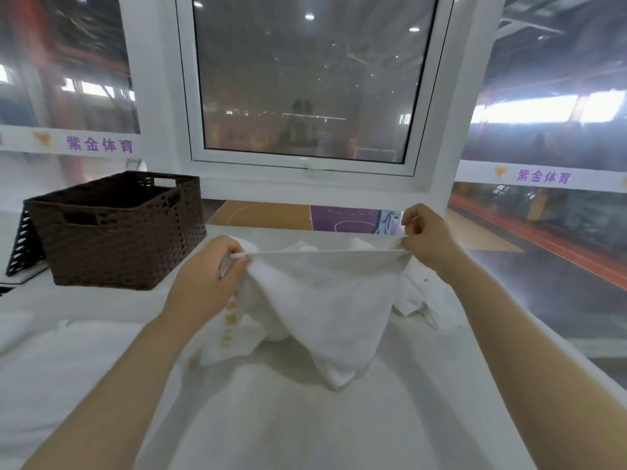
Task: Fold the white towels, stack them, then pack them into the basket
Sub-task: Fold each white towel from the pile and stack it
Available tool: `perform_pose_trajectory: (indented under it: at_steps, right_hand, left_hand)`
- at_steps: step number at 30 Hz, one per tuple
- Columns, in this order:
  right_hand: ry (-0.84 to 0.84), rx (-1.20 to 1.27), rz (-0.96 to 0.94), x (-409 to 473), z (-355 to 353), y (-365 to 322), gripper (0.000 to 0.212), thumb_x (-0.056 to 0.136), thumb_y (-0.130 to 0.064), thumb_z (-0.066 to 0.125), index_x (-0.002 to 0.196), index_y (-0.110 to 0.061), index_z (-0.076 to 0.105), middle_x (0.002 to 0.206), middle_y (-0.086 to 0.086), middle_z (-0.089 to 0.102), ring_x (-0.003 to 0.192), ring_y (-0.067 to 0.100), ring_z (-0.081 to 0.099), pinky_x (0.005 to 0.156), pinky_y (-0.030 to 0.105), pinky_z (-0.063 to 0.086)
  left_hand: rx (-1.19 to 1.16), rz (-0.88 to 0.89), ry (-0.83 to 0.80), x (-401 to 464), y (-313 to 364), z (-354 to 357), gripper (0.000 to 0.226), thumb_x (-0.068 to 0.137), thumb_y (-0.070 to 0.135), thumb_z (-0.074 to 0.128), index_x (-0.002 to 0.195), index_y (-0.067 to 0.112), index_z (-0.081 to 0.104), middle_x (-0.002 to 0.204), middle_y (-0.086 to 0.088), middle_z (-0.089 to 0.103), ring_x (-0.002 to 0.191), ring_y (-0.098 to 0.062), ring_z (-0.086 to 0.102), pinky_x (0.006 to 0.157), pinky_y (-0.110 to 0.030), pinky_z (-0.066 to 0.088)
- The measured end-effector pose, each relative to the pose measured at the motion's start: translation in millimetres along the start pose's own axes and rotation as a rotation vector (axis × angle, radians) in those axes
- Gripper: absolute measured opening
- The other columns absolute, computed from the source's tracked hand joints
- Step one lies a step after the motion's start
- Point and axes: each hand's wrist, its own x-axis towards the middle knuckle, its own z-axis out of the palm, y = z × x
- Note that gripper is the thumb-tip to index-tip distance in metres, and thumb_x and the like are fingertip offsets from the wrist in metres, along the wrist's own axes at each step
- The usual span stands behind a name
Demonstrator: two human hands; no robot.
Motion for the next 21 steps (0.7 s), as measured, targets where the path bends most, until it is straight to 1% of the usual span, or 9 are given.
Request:
perform_pose_trajectory:
  at_steps: [4, 8, 11, 13, 15, 17, 19, 20, 21]
  right_hand:
    - [-0.047, 0.000, -0.035, 3, -32, -34, 0.044, 0.076, 0.021, 0.034, 0.078, -0.019, 0.052, 0.078, 0.004, 0.052, 0.068, 0.017, 0.042, 0.047, 0.018, 0.031]
    - [-0.098, -0.150, -0.108, -2, -60, -64, 0.039, 0.071, 0.019, 0.029, 0.075, -0.012, 0.053, 0.077, 0.001, 0.050, 0.066, 0.015, 0.040, 0.048, 0.018, 0.032]
    - [-0.186, -0.301, -0.159, -6, -75, -83, 0.036, 0.070, 0.019, 0.032, 0.072, -0.007, 0.056, 0.067, -0.002, 0.049, 0.060, 0.011, 0.039, 0.046, 0.011, 0.031]
    - [-0.204, -0.374, -0.198, -6, -84, -94, 0.036, 0.072, 0.016, 0.036, 0.068, -0.010, 0.060, 0.065, -0.007, 0.052, 0.060, 0.009, 0.043, 0.053, 0.016, 0.035]
    - [-0.212, -0.446, -0.272, -8, -93, -102, 0.038, 0.079, 0.012, 0.044, 0.068, -0.019, 0.062, 0.074, -0.010, 0.056, 0.069, 0.013, 0.048, 0.061, 0.021, 0.037]
    - [-0.240, -0.532, -0.359, -15, -102, -110, 0.032, 0.089, 0.001, 0.053, 0.080, -0.026, 0.068, 0.091, -0.010, 0.062, 0.086, 0.014, 0.053, 0.075, 0.023, 0.041]
    - [-0.263, -0.602, -0.426, -23, -108, -117, 0.027, 0.094, -0.008, 0.052, 0.098, -0.023, 0.074, 0.100, -0.011, 0.062, 0.096, 0.013, 0.056, 0.086, 0.025, 0.041]
    - [-0.273, -0.665, -0.455, -26, -111, -120, 0.028, 0.093, -0.010, 0.050, 0.096, -0.023, 0.075, 0.098, -0.011, 0.063, 0.094, 0.014, 0.057, 0.084, 0.025, 0.042]
    - [-0.288, -0.743, -0.476, -27, -112, -122, 0.027, 0.092, -0.013, 0.049, 0.086, -0.023, 0.074, 0.090, -0.008, 0.064, 0.087, 0.016, 0.057, 0.076, 0.026, 0.042]
  left_hand:
    - [0.014, -0.026, 0.003, 46, 25, -39, 0.012, 0.097, 0.027, 0.055, 0.087, 0.020, 0.053, 0.078, 0.004, 0.055, 0.071, -0.009, 0.050, 0.063, -0.029, 0.039]
    - [-0.007, -0.028, -0.048, 75, 53, -78, 0.012, 0.100, 0.028, 0.051, 0.095, 0.017, 0.055, 0.080, 0.002, 0.058, 0.071, -0.013, 0.054, 0.060, -0.026, 0.039]
    - [-0.048, -0.044, -0.055, 86, 69, -95, 0.014, 0.101, 0.029, 0.049, 0.097, 0.016, 0.054, 0.082, -0.001, 0.057, 0.070, -0.019, 0.054, 0.059, -0.029, 0.039]
    - [-0.073, -0.058, -0.034, 90, 75, -102, 0.016, 0.100, 0.030, 0.049, 0.098, 0.015, 0.055, 0.084, -0.002, 0.056, 0.074, -0.018, 0.050, 0.064, -0.032, 0.038]
    - [-0.095, -0.084, -0.055, 94, 74, -110, 0.019, 0.101, 0.031, 0.049, 0.099, 0.013, 0.055, 0.087, -0.004, 0.055, 0.077, -0.018, 0.047, 0.067, -0.032, 0.038]
    - [-0.204, -0.120, -0.102, 95, 72, -118, 0.018, 0.101, 0.029, 0.050, 0.100, 0.012, 0.056, 0.091, -0.003, 0.056, 0.082, -0.018, 0.050, 0.074, -0.033, 0.041]
    - [-0.423, -0.165, -0.140, 96, 70, -125, 0.014, 0.101, 0.023, 0.051, 0.097, 0.012, 0.057, 0.093, -0.001, 0.058, 0.088, -0.018, 0.053, 0.083, -0.034, 0.043]
    - [-0.506, -0.182, -0.141, 96, 69, -128, 0.013, 0.101, 0.020, 0.051, 0.093, 0.013, 0.058, 0.090, 0.001, 0.058, 0.086, -0.016, 0.052, 0.083, -0.033, 0.043]
    - [-0.555, -0.193, -0.131, 97, 69, -130, 0.014, 0.101, 0.017, 0.051, 0.089, 0.014, 0.058, 0.085, 0.003, 0.057, 0.082, -0.014, 0.052, 0.081, -0.031, 0.042]
